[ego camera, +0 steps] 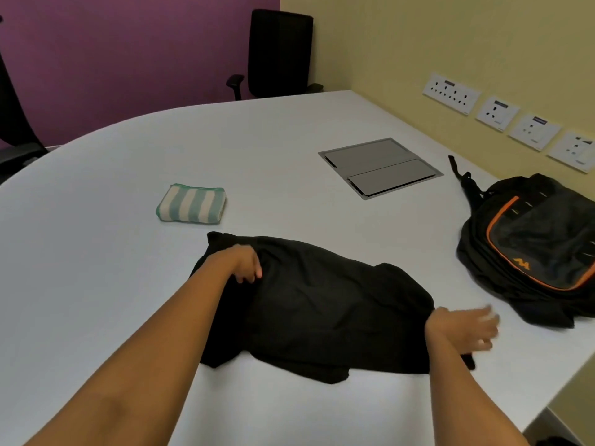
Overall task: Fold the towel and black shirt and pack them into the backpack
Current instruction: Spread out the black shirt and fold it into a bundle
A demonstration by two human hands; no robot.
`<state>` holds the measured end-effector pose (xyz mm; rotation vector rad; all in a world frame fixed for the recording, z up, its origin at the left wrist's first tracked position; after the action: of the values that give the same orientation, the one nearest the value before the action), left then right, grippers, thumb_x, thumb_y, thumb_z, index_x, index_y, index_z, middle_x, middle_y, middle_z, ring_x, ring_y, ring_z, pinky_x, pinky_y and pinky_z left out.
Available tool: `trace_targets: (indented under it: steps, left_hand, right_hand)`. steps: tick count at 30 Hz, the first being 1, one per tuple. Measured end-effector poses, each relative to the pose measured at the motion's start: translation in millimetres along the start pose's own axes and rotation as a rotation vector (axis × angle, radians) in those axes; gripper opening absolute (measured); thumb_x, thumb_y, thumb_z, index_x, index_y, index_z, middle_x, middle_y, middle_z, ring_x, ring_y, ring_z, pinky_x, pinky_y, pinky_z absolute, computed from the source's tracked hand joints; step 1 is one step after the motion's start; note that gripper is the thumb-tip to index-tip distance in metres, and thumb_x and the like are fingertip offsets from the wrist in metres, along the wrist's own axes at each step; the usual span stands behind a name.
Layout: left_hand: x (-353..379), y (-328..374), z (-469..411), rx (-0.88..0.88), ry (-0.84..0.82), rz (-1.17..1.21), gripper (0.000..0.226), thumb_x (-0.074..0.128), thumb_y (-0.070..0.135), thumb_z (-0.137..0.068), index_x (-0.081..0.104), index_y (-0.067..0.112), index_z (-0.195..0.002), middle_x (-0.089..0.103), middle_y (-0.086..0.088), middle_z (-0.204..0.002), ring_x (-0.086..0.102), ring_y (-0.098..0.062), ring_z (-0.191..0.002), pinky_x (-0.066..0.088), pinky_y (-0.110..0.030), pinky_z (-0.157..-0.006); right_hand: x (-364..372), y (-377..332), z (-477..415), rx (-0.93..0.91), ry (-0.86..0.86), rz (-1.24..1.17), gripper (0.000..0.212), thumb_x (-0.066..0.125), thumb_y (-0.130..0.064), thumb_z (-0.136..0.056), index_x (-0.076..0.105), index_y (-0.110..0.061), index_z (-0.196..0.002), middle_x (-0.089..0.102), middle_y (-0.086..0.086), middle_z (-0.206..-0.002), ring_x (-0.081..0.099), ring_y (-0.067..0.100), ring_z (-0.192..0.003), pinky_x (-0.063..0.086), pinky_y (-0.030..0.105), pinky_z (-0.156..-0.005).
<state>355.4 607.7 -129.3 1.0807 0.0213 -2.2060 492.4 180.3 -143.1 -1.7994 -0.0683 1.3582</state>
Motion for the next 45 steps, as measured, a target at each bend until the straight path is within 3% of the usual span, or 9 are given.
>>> trace_targets:
  steps: [2, 5, 15, 22, 26, 30, 35, 40, 45]
  left_hand:
    - [-33.9, -0.6, -13.9, -0.002, 0.357, 0.043, 0.029, 0.05, 0.013, -0.091, 0.062, 0.027, -0.112, 0.059, -0.004, -0.124, 0.057, -0.024, -0.11, 0.046, -0.035, -0.094]
    - [-45.0, 7.3, -26.6, 0.009, 0.542, 0.088, 0.031, 0.041, 0.015, -0.095, 0.057, 0.022, -0.121, 0.06, -0.004, -0.124, 0.056, -0.024, -0.11, 0.043, -0.037, -0.094]
    - [-43.8, -12.0, -101.2, -0.117, 0.432, -0.077, 0.036, 0.038, 0.019, -0.1, 0.046, 0.015, -0.134, 0.05, -0.008, -0.136, 0.045, -0.026, -0.125, 0.028, -0.041, -0.107]
    - [-49.2, -31.7, -134.7, -0.159, 0.326, -0.017, 0.036, 0.057, 0.035, -0.092, 0.06, 0.01, -0.118, 0.06, -0.01, -0.121, 0.056, -0.026, -0.11, 0.04, -0.038, -0.094]
    - [-84.8, -15.1, -94.4, -0.076, 0.835, 0.061, 0.03, 0.043, 0.025, -0.099, 0.06, 0.007, -0.115, 0.056, -0.013, -0.117, 0.053, -0.031, -0.106, 0.039, -0.041, -0.089]
    - [-95.4, 7.8, -13.2, -0.003, 1.365, 0.313, 0.023, 0.042, 0.016, -0.097, 0.056, 0.007, -0.113, 0.055, -0.013, -0.112, 0.049, -0.031, -0.104, 0.032, -0.04, -0.094]
    - [-88.3, 29.5, -31.5, 0.157, 1.069, 0.2, 0.028, 0.041, 0.032, -0.097, 0.061, 0.013, -0.103, 0.061, -0.005, -0.104, 0.055, -0.025, -0.099, 0.034, -0.037, -0.092]
    - [-70.3, 6.1, -77.1, -0.038, 0.595, 0.253, 0.061, 0.019, 0.051, -0.099, 0.069, 0.018, -0.084, 0.072, 0.0, -0.078, 0.065, -0.018, -0.07, 0.046, -0.031, -0.078]
    - [-93.1, -8.0, -99.7, -0.248, 0.668, -0.091, 0.043, 0.04, 0.041, -0.098, 0.053, 0.01, -0.124, 0.057, -0.011, -0.123, 0.052, -0.028, -0.116, 0.036, -0.04, -0.099]
  right_hand:
    - [19.5, -26.6, 7.5, -0.223, -0.155, 0.115, 0.055, 0.058, -0.005, -0.086, 0.04, -0.005, -0.138, 0.038, 0.018, -0.145, 0.037, 0.037, -0.131, 0.029, 0.049, -0.106]
    - [60.6, -66.6, 25.1, -0.513, -0.384, 0.209, 0.048, 0.054, -0.012, -0.09, 0.043, -0.009, -0.137, 0.047, 0.015, -0.138, 0.046, 0.033, -0.125, 0.036, 0.046, -0.104]
    - [151.8, -117.0, 41.5, -0.87, -0.782, 0.618, 0.045, 0.04, -0.027, -0.1, 0.035, -0.027, -0.144, 0.028, 0.001, -0.153, 0.029, 0.025, -0.138, 0.027, 0.045, -0.11]
    - [168.6, -127.2, 27.7, -1.04, -0.841, 0.434, 0.019, 0.051, -0.036, -0.095, 0.066, -0.03, -0.103, 0.065, -0.008, -0.106, 0.056, 0.015, -0.102, 0.034, 0.035, -0.092]
    - [146.4, -146.7, 22.5, -1.08, -0.55, 0.276, 0.023, 0.043, -0.023, -0.099, 0.066, -0.017, -0.098, 0.063, 0.002, -0.101, 0.058, 0.021, -0.091, 0.038, 0.033, -0.084]
    - [97.9, -157.3, 19.6, -0.838, -0.218, -0.067, 0.023, 0.039, -0.017, -0.101, 0.06, -0.007, -0.106, 0.057, 0.012, -0.105, 0.054, 0.027, -0.093, 0.04, 0.04, -0.089]
    - [128.9, -154.4, 21.3, -0.91, -0.328, 0.282, 0.028, 0.037, -0.023, -0.101, 0.059, -0.012, -0.115, 0.06, 0.011, -0.112, 0.055, 0.028, -0.101, 0.04, 0.039, -0.09]
    - [151.3, -138.6, 6.7, -0.817, -0.514, 0.374, 0.031, 0.032, -0.029, -0.102, 0.054, -0.015, -0.119, 0.069, 0.007, -0.099, 0.061, 0.027, -0.095, 0.036, 0.037, -0.091]
    - [157.8, -149.7, -9.1, -0.793, -0.486, 0.554, 0.032, 0.04, -0.028, -0.1, 0.051, -0.015, -0.127, 0.058, 0.009, -0.122, 0.056, 0.027, -0.109, 0.037, 0.035, -0.092]
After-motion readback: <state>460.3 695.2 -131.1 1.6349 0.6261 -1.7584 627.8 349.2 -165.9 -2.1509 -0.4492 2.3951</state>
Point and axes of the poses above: each hand's wrist, its own z-axis away from the middle knuckle, its own x-axis out of the palm, y = z × x, the point moved 9 cm from there along -z, towards the middle knuckle
